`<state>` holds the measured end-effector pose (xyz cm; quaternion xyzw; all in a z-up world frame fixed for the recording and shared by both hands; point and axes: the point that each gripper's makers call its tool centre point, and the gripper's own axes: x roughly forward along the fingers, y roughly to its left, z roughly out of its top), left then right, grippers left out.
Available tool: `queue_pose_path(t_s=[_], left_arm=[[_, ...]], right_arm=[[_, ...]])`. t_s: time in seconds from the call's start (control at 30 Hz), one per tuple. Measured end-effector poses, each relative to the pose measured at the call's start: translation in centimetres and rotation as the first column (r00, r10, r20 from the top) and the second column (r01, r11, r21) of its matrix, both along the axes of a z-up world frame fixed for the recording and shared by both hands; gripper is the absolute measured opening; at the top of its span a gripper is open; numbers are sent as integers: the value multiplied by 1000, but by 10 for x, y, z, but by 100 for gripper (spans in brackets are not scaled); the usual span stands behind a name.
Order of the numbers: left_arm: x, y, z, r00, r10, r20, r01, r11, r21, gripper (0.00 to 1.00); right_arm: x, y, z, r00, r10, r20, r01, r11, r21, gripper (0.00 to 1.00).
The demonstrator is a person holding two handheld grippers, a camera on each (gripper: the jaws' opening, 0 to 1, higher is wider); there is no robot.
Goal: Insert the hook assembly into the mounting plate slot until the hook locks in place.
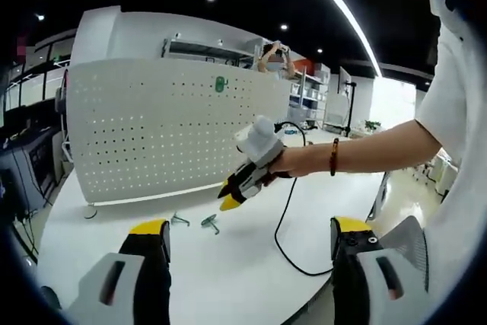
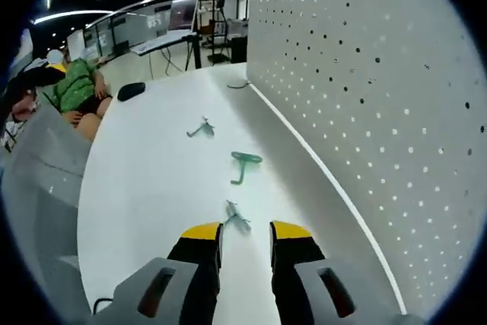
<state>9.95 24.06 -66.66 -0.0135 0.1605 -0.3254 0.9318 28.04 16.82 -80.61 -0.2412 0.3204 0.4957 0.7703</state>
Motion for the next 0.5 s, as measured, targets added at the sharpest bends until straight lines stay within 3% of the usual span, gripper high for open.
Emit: queue_pose_path(t_s=[0.5], left_arm=[[9, 9, -8, 999, 17, -29, -17, 1000, -18, 88]], right_arm=[[5, 10, -31, 996, 78, -31, -80, 993, -85, 19]])
